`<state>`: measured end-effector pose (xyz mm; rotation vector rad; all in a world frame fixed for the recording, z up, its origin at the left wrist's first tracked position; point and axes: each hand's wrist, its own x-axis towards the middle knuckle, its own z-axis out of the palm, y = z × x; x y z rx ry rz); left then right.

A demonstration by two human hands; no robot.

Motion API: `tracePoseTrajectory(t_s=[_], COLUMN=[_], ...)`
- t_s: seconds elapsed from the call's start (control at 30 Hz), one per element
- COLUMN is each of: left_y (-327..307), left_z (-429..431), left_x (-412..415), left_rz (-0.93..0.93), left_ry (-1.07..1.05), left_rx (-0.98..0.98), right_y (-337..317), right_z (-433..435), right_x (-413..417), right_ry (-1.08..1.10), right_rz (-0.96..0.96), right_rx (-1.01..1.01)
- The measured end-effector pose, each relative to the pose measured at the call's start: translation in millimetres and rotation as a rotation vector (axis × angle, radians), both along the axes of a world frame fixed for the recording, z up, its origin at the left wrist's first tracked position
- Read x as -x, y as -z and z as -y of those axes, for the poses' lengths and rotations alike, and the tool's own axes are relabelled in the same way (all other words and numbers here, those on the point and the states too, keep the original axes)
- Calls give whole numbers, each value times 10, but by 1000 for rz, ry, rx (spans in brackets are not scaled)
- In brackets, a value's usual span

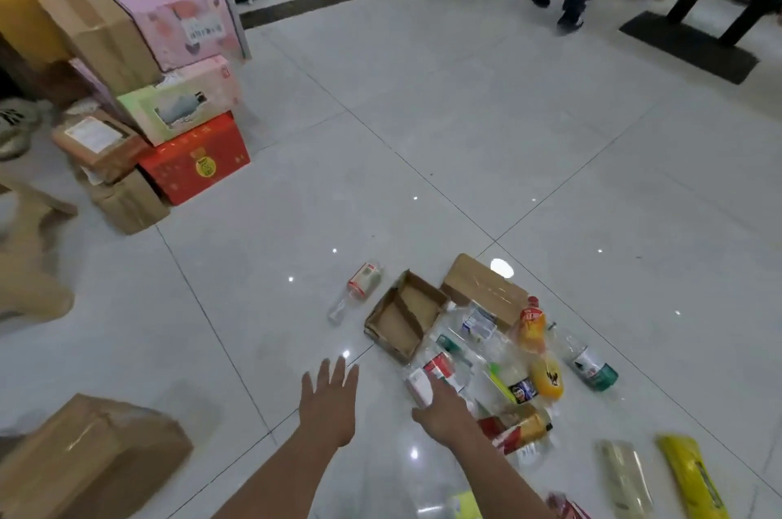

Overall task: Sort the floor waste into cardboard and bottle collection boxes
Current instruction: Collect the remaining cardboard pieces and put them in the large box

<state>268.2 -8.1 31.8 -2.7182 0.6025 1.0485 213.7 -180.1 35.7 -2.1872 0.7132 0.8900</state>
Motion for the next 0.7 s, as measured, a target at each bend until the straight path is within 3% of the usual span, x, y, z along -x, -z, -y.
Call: tracePoseTrajectory(t_s=[0.17, 0.33, 0.47, 0.53, 0.6, 0.7], left_y=[1529, 2418, 2574, 2610, 2567, 2549], left_z=[346, 666, 706, 627, 550, 529], left_x=[-866, -1393, -1362, -1272, -1232, -1380], left_rz=[232, 370, 341, 352, 495, 366], left_ry=[248, 555, 604, 503, 431, 613], left_rx=[105, 140, 15, -52, -90, -14], right_y=[1601, 2361, 2589, 2595, 2564, 2569], right_z=[209, 499, 543, 468, 415, 422], right_x=[-929, -1424, -1310, -1202, -1200, -1347], right_ry=[-109, -62, -72, -207, -364, -325], right_rz=[214, 332, 318, 279, 290, 416], right_rx=[158, 191, 169, 221, 347, 406])
